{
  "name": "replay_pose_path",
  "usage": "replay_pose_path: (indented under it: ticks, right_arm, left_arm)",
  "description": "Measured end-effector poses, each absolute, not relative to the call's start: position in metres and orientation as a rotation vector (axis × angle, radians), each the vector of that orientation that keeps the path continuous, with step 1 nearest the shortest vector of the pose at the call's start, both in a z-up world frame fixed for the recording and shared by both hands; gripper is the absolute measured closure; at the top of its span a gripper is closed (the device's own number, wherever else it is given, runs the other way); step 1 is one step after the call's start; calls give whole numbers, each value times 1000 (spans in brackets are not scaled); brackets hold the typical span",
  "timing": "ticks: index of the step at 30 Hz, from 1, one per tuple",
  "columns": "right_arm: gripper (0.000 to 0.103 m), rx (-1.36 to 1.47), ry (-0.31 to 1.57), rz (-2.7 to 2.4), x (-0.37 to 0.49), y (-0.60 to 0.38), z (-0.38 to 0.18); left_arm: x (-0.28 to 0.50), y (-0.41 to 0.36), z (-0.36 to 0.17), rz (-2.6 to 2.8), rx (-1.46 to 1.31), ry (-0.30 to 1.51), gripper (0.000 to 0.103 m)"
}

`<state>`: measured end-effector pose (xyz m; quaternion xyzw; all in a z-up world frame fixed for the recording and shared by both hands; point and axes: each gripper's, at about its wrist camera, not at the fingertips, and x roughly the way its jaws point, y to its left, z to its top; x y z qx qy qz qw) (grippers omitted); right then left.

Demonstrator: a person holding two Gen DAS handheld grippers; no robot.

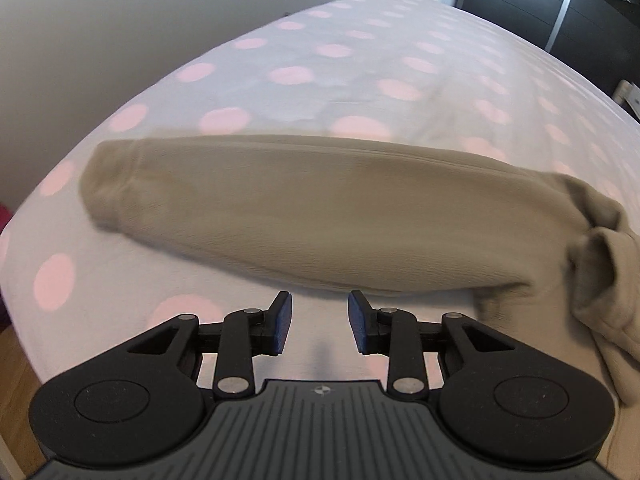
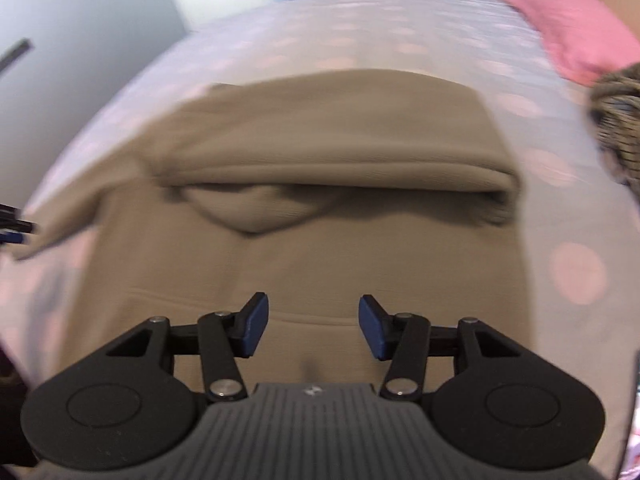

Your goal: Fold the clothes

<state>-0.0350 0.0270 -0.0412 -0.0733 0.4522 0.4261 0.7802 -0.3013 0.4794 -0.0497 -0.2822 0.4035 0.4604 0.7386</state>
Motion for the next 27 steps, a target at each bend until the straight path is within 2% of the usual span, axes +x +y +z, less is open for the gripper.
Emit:
replay_pose_path:
  ticks: [7,11,16,19,24,27]
  right_arm:
    - [48,32,1088,1104,-66,46,-18]
    - [48,119,1221,1140,-81,60,-25]
    - [48,174,1347,1273,-106,76,-34]
    - [48,111,1251,1332,-122,80,-24]
    - [48,-40,931,1241,-132,75,-8]
    - [48,-83,852,1206,-132,74,-13]
  left_arm:
    - [-322,496,-62,1095,-661,898,74]
    - [-326,503,-69,1116,-675,907,64]
    - [-328,512,-78,1137,-681,923,64]
    - [-328,518,-82,1149,-686,917,64]
    - [-332,529,-88,1160,-741,865,64]
    - [-334,536,-91,1167,-774,833,64]
